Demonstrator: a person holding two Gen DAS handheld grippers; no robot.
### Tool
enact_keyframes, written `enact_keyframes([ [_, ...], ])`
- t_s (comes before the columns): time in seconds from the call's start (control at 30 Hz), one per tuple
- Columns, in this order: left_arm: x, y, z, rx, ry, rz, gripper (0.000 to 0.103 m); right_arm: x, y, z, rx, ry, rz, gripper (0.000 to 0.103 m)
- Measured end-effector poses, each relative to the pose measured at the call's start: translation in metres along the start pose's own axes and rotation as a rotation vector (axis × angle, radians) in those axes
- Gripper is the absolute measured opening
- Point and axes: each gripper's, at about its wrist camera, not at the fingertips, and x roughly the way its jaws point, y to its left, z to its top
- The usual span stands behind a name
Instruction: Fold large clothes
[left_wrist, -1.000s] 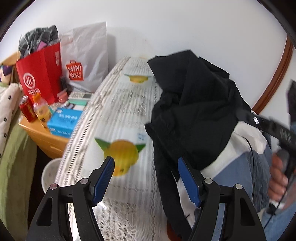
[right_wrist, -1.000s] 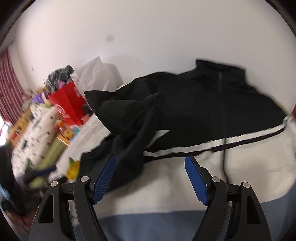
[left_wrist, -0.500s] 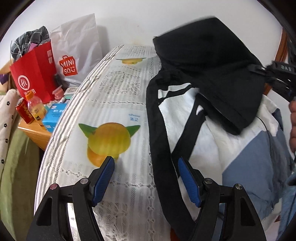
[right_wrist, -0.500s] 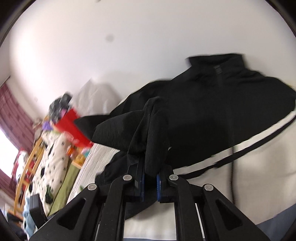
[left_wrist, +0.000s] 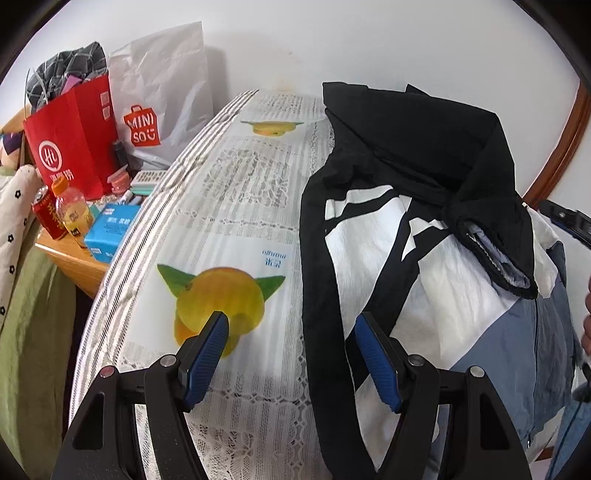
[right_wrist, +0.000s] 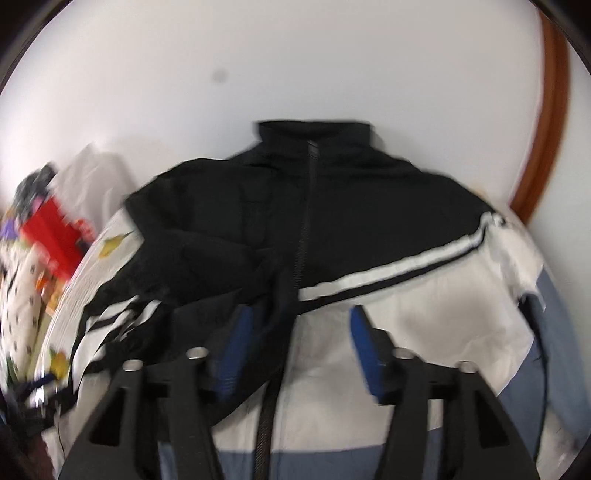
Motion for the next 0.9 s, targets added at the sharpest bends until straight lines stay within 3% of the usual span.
enact_keyframes([
  [0.07, -0.002, 0.0, 0.002, -0.003, -0.006, 0.004, 0.069, -0.01, 0.021, -0.004, -0.054, -0.011, 0.045, 0.075],
  [0.17, -0.007, 0.002, 0.004, -0.017, -0.01, 0.004, 0.069, -0.012, 0.056, -0.01, -0.151, 0.015, 0.162, 0.077],
  [0.27, -0.013, 0.005, 0.005, -0.025, -0.019, 0.005, 0.069, -0.005, 0.089, -0.025, -0.252, 0.046, 0.217, 0.078],
  [0.4, -0.016, 0.006, 0.007, -0.029, -0.021, 0.008, 0.069, 0.02, 0.124, -0.039, -0.366, 0.121, 0.185, 0.079],
  [0.5, -0.015, 0.004, 0.009, -0.03, -0.021, 0.018, 0.069, 0.043, 0.135, -0.043, -0.422, 0.135, 0.034, 0.078],
  [0.53, -0.014, 0.003, 0.009, -0.029, -0.021, 0.022, 0.069, 0.047, 0.135, -0.042, -0.432, 0.117, -0.015, 0.068],
  [0.6, -0.011, 0.001, 0.011, -0.023, -0.022, 0.035, 0.069, 0.053, 0.129, -0.037, -0.423, 0.123, 0.001, 0.038],
  [0.63, -0.009, 0.0, 0.013, -0.019, -0.021, 0.041, 0.069, 0.055, 0.124, -0.034, -0.404, 0.141, 0.029, 0.015],
  [0.7, -0.005, -0.004, 0.016, -0.011, -0.023, 0.046, 0.069, 0.051, 0.109, -0.022, -0.351, 0.135, 0.054, 0.011],
  [0.9, 0.011, -0.022, 0.029, 0.031, -0.034, 0.09, 0.069, 0.0, 0.034, 0.029, -0.115, -0.006, 0.164, 0.01],
])
